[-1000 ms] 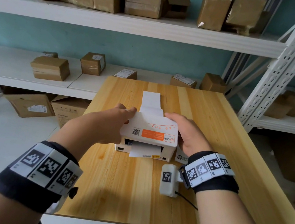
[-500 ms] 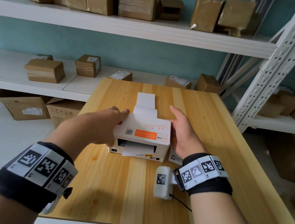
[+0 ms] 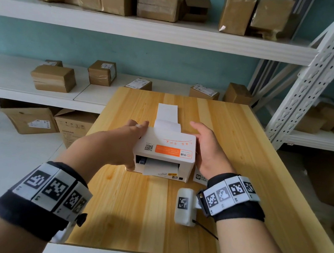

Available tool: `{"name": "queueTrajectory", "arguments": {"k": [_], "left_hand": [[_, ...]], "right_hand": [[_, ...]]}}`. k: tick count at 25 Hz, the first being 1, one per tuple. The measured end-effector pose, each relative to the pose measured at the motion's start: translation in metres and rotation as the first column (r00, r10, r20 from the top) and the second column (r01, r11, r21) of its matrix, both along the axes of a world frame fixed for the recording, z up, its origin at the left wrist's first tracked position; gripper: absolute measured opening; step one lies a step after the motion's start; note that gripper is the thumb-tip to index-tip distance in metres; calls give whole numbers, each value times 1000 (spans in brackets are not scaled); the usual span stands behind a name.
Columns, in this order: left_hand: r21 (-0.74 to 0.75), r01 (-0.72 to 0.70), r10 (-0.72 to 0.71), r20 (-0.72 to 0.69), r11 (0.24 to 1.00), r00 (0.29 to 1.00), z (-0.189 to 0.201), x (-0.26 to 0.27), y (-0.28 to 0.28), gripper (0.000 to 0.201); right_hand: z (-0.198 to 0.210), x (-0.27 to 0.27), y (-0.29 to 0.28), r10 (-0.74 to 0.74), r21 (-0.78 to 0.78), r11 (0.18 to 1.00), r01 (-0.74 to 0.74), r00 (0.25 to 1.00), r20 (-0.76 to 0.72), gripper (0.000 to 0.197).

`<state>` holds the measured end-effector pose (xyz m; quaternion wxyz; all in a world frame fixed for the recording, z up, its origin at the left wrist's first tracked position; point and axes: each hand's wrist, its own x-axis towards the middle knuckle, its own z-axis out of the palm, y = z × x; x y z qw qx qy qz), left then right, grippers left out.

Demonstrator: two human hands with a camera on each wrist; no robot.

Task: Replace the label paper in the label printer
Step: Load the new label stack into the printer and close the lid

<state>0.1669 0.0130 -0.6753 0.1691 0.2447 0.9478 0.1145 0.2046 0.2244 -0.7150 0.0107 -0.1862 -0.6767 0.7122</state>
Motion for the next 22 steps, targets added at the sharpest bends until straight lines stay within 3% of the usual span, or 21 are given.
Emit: {"name": "queueTrajectory", "arguments": {"k": [5, 14, 22], "left_hand": [[43, -16, 15, 17, 999, 1000, -2, 1, 0, 122], [27, -5, 5, -9, 1000, 1000, -7, -3, 2, 124], [-31, 7, -8, -38, 999, 999, -10, -4, 2, 127]], "right_hand": [[-1, 0, -3, -77, -70, 995, 76, 997, -11, 42], [-4, 0, -4, -151, -225, 962, 153, 988, 25, 46], [-3, 1, -5, -119, -209, 969, 132, 990, 74, 42]]}}
